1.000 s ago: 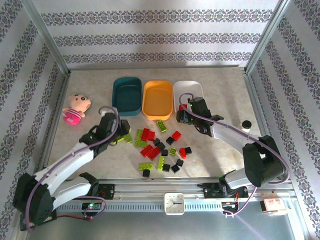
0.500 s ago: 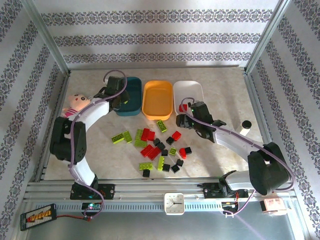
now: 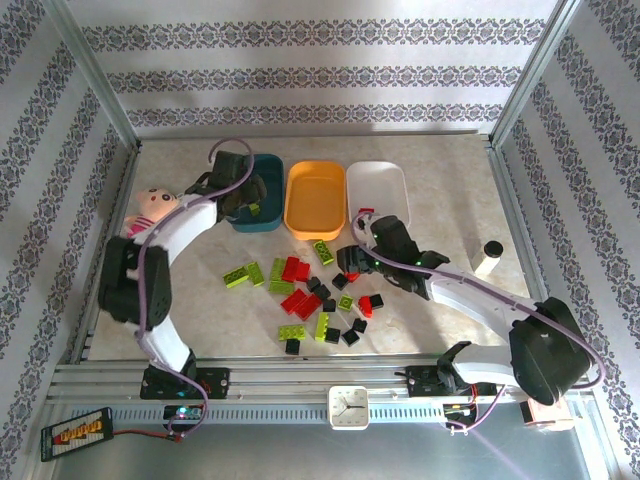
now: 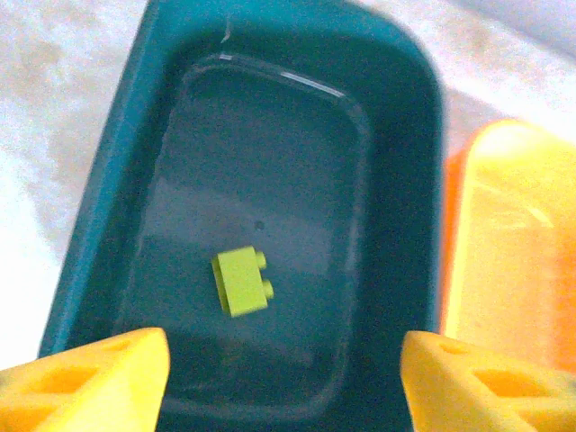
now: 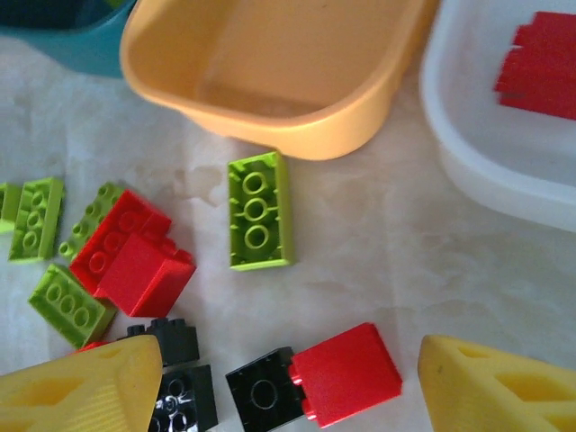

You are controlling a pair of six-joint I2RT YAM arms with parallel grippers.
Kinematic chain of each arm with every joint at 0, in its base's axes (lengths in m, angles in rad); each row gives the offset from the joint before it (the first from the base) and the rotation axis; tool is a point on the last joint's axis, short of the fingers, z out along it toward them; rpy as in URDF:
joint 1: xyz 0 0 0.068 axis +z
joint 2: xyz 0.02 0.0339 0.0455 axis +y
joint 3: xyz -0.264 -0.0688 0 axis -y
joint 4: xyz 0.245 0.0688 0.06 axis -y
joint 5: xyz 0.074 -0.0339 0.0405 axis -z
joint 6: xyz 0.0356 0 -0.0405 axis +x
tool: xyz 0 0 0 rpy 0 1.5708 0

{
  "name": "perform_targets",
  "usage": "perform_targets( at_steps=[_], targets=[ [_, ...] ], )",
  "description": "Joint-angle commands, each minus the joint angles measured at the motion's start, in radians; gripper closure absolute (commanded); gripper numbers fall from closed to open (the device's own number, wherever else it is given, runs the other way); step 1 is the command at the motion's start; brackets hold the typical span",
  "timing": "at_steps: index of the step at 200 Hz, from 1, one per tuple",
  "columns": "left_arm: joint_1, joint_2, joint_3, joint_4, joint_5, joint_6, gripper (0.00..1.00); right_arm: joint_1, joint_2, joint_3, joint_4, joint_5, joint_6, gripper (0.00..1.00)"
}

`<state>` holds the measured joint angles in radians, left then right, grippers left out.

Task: Sort the legos into containers by color
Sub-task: Place the lego in the container, then pick up the lego from the center of the table.

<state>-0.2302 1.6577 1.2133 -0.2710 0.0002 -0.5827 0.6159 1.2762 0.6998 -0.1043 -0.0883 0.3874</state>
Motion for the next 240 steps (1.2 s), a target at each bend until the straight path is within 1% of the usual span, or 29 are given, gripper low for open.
perform_targets(
  at_steps=[1, 10, 33, 41, 48, 80, 93, 110, 135, 169, 209, 224, 240],
  targets=[
    [-0.023, -0.202, -0.145, 0.08, 0.063, -0.023, 0.26, 0.052, 0.077, 0.073, -0.006, 0.028, -0.064, 0.25],
    [-0.036, -0.284, -0.229, 0.107, 0.071, -0.038, 0.2, 0.072, 0.121, 0.1, -0.003, 0.047, -0.076, 0.25],
    [-0.057, -0.487, -0.435, 0.154, 0.085, -0.086, 0.12, 0.119, 0.245, 0.175, 0.011, 0.09, -0.098, 0.26],
    [-0.063, -0.551, -0.492, 0.157, 0.091, -0.1, 0.07, 0.13, 0.285, 0.201, 0.016, 0.103, -0.103, 0.26],
    [-0.067, -0.598, -0.536, 0.149, 0.094, -0.111, 0.05, 0.137, 0.316, 0.223, 0.018, 0.123, -0.104, 0.26],
    [-0.073, -0.814, -0.676, 0.082, 0.073, -0.148, 0.02, 0.14, 0.428, 0.277, 0.014, 0.213, -0.062, 0.31],
    [-0.072, -0.889, -0.715, 0.063, 0.066, -0.155, 0.0, 0.139, 0.45, 0.278, 0.025, 0.228, -0.05, 0.32],
    [-0.073, -0.969, -0.751, 0.031, 0.05, -0.157, 0.0, 0.138, 0.482, 0.289, 0.034, 0.222, -0.048, 0.32],
    [-0.074, -1.046, -0.778, -0.03, 0.018, -0.158, 0.0, 0.134, 0.53, 0.31, 0.028, 0.223, -0.045, 0.33],
    [-0.073, -1.109, -0.792, -0.073, -0.011, -0.16, 0.0, 0.133, 0.574, 0.322, 0.031, 0.22, -0.047, 0.38],
    [-0.072, -1.125, -0.785, -0.095, -0.029, -0.16, 0.0, 0.133, 0.576, 0.297, 0.053, 0.208, -0.049, 0.56],
    [-0.073, -1.126, -0.783, -0.095, -0.027, -0.159, 0.0, 0.134, 0.529, 0.254, 0.079, 0.196, -0.054, 0.62],
    [-0.073, -1.128, -0.778, -0.103, -0.037, -0.161, 0.0, 0.135, 0.463, 0.208, 0.095, 0.181, -0.06, 0.67]
  ],
)
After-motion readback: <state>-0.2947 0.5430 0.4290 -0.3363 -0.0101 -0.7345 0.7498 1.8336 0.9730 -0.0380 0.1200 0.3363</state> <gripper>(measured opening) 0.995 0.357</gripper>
